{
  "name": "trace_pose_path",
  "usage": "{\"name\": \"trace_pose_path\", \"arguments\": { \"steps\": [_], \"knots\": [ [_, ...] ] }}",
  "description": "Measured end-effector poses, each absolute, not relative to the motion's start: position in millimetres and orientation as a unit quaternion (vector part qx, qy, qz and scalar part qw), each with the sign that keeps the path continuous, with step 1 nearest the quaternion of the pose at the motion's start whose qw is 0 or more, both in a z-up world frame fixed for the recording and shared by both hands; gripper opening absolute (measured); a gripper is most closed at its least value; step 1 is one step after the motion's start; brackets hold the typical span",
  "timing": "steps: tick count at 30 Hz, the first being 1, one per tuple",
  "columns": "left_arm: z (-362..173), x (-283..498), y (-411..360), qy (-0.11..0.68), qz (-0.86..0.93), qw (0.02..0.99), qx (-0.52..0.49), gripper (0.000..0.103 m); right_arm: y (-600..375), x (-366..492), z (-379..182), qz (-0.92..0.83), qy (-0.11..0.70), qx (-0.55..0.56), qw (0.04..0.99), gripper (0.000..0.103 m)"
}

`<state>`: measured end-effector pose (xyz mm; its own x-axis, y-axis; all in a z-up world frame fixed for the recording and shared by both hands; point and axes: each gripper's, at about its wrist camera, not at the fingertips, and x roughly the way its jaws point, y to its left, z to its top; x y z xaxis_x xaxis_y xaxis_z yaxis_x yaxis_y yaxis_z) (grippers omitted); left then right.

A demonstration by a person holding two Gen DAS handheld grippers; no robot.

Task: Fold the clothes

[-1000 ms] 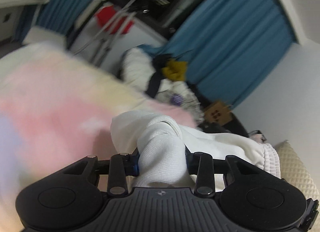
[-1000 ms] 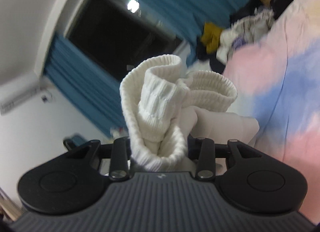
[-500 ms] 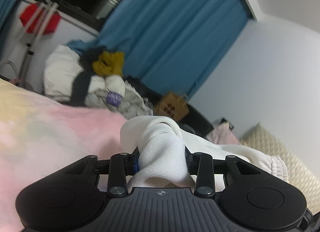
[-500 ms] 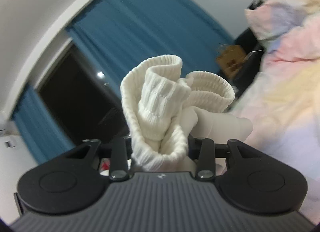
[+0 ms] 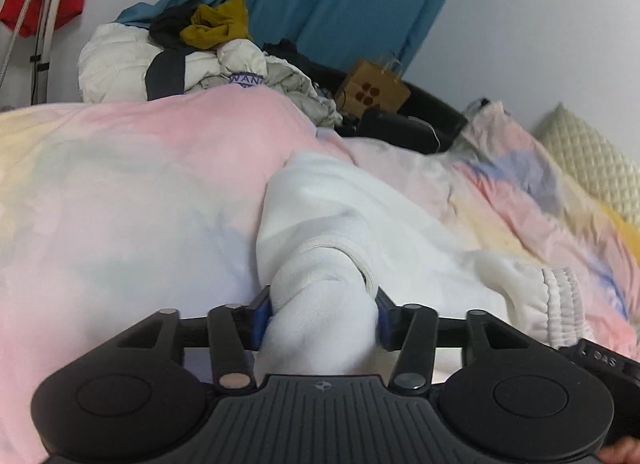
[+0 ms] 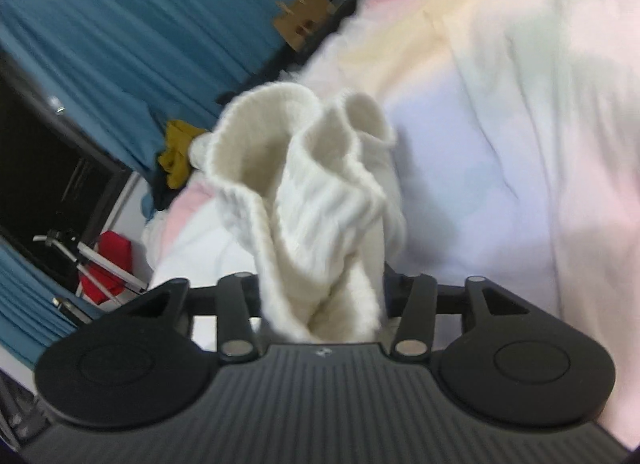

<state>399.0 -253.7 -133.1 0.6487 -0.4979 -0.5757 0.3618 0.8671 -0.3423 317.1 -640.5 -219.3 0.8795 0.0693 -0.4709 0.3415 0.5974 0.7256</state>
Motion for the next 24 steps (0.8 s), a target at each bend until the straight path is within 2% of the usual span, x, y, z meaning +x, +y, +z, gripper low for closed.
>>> {"name": "trace_pose_path", "arguments": {
  "steps": [6, 13, 18, 24],
  "knots": [
    [-92.3, 341.2, -235.5, 0.340, -0.232, 0.909, -0.062, 0.076, -623.9, 267.8, -197.2, -0.091, 0.258, 0.446, 0.852, 0.057],
    [-37.2, 247.7, -205.4, 0.303, -0.251, 0.919, -0.029, 0.079, -584.1, 191.1, -132.2, -0.122, 0.233, 0.337, 0.904, 0.057],
    [1.9, 176.2, -183.5, 0.267, -0.260, 0.928, -0.008, 0.086, -553.9, 141.2, -89.3, -0.106, 0.204, 0.270, 0.935, 0.057],
    [31.7, 99.2, -160.0, 0.236, -0.262, 0.936, -0.002, 0.089, -517.0, 88.2, -52.2, -0.079, 0.179, 0.203, 0.959, 0.057]
  ]
}}
